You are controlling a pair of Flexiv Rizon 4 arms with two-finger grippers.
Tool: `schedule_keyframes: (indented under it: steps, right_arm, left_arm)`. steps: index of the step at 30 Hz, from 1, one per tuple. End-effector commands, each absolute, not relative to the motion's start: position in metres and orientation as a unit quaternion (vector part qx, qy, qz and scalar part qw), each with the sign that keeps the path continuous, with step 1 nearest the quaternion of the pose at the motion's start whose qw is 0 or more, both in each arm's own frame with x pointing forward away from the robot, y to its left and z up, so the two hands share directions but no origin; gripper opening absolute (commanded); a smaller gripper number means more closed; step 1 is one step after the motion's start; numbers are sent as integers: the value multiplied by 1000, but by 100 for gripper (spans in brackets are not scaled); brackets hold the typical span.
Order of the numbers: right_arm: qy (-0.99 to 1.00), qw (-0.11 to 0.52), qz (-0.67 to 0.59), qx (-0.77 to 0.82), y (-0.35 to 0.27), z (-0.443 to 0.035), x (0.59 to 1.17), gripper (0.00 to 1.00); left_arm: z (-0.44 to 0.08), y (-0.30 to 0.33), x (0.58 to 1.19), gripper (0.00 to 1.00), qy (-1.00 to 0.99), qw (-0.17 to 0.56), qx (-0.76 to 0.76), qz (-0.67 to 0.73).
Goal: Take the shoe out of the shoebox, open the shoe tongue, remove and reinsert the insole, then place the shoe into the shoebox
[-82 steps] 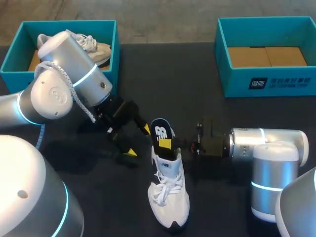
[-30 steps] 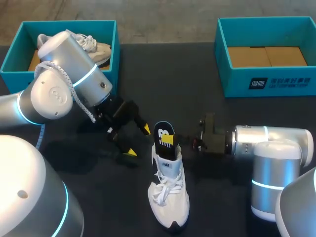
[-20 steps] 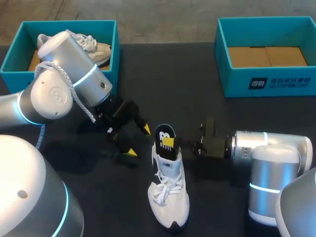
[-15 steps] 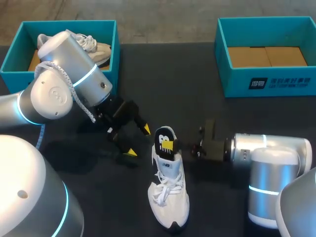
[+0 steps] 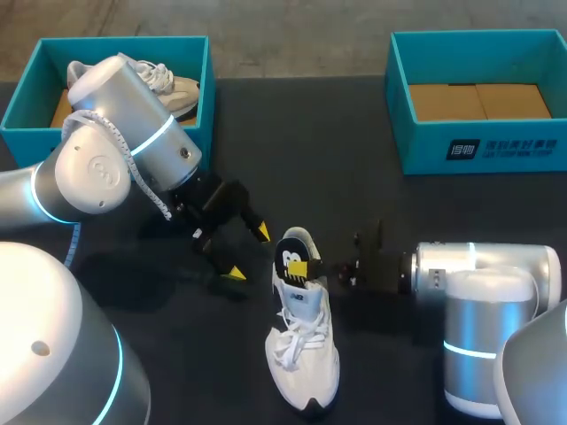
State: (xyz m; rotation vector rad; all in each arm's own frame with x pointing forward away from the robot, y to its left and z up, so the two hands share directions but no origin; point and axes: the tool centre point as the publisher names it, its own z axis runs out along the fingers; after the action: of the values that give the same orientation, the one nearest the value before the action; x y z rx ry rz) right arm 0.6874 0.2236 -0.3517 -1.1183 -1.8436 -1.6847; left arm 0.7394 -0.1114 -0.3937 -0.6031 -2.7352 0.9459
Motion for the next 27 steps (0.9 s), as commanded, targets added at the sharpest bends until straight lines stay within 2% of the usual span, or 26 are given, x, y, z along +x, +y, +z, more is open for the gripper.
schedule_keyframes:
  steps: [1,2,19,20,27]
  right_arm:
    - [-664,198,-598,-402,225,-349,683,0]
    - [-668,180,-607,-391,222,-338,688,42]
    - [-668,180,-607,-391,222,-338,688,42]
    - [-674,162,-613,-379,222,-330,693,48]
    - [-683,141,-617,-364,221,-320,705,49]
  left_arm:
    - [-394,-112,739,100,-922,92,-203,317]
    - [-394,-112,739,100,-922,92,-203,317]
    - [-394,-112,739,100,-922,92,-203,317]
    - [-394,-112,739,100,-922,92,-203,317]
    - [-394,-112,739,100,-922,92,-203,317]
